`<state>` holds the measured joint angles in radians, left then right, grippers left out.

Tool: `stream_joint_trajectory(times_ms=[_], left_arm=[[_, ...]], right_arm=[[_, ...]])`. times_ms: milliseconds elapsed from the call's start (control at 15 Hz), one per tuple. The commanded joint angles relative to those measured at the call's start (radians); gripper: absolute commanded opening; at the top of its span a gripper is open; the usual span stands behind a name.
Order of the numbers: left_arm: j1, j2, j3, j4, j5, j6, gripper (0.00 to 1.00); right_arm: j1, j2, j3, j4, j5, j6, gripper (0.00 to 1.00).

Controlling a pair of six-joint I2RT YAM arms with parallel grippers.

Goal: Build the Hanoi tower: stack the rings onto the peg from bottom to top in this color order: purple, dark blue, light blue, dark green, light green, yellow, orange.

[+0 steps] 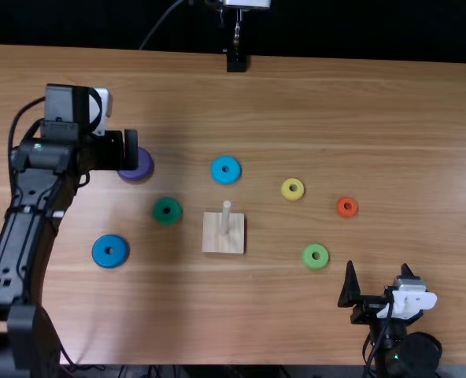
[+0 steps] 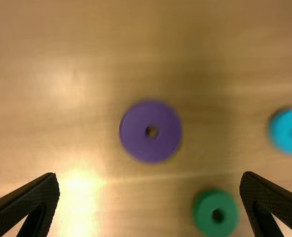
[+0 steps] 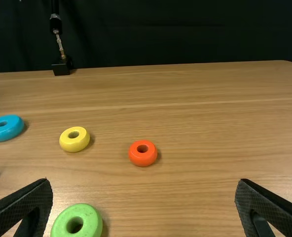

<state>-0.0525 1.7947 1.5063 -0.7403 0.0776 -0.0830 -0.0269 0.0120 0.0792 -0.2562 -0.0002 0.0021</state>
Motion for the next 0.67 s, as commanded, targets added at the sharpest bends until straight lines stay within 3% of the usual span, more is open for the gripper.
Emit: stream_joint_trajectory(times_ms=[0, 67, 267, 600], left_arm=[[-0.012, 0.081, 0.066, -0.042, -0.041, 0.006, 1.0], [-0.021, 0.132, 0.117, -0.095, -0.057, 0.006, 1.0], [-0.049, 0.275, 0.299, -0.283, -0.14, 0.007, 1.0], [-0.089, 0.442, 0.443, -0.384, -0.146, 0.006, 1.0]], right_arm=[[-0.01, -0.012, -0.064, -0.069, 0.009, 0.002, 1.0], [-0.01, -0.012, -0.064, -0.069, 0.009, 0.002, 1.0], [-0.01, -0.012, -0.064, -0.069, 0.009, 0.002, 1.0], [-0.01, -0.012, -0.064, -0.069, 0.009, 0.002, 1.0]])
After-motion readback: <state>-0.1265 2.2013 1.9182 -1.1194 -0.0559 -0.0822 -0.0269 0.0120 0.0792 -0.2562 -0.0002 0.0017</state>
